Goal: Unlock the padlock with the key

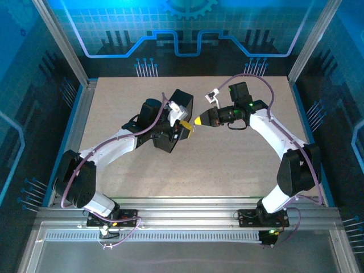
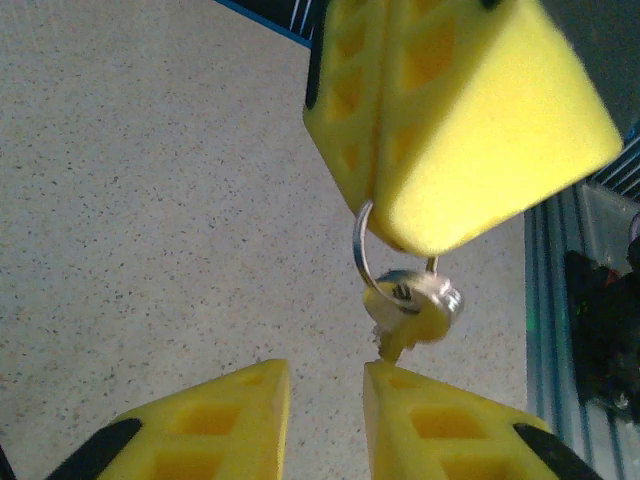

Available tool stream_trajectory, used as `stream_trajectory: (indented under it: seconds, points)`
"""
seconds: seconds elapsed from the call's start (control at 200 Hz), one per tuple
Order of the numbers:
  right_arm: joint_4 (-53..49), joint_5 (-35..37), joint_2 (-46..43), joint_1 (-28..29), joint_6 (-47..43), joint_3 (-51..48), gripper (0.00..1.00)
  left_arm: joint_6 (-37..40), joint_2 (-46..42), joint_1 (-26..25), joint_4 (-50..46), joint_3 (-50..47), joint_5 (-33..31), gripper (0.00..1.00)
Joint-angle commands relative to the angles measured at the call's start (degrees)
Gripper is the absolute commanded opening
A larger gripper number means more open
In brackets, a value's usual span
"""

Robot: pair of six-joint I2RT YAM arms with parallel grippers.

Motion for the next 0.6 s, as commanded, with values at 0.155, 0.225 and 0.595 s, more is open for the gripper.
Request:
stream_trajectory:
  seconds: [0.155,0.225,0.595]
  points:
    - [0.26,-1.45,-0.60,0.05,0.02,0.06,0.07,2.69,-1.33,0.53,-2.72,1.39,4.01,0.43]
    - [0.29,-1.56,-0.36,0.32,0.08,0.28,0.07,2.41,-1.27,0.46,-2.17,1.20,3.54,0.43]
    - [-0.85,-2.27,0.14,1.94,-0.88,0.95,0.07,1.01,-1.24,1.03,1.52,0.44,-0.01,0.36]
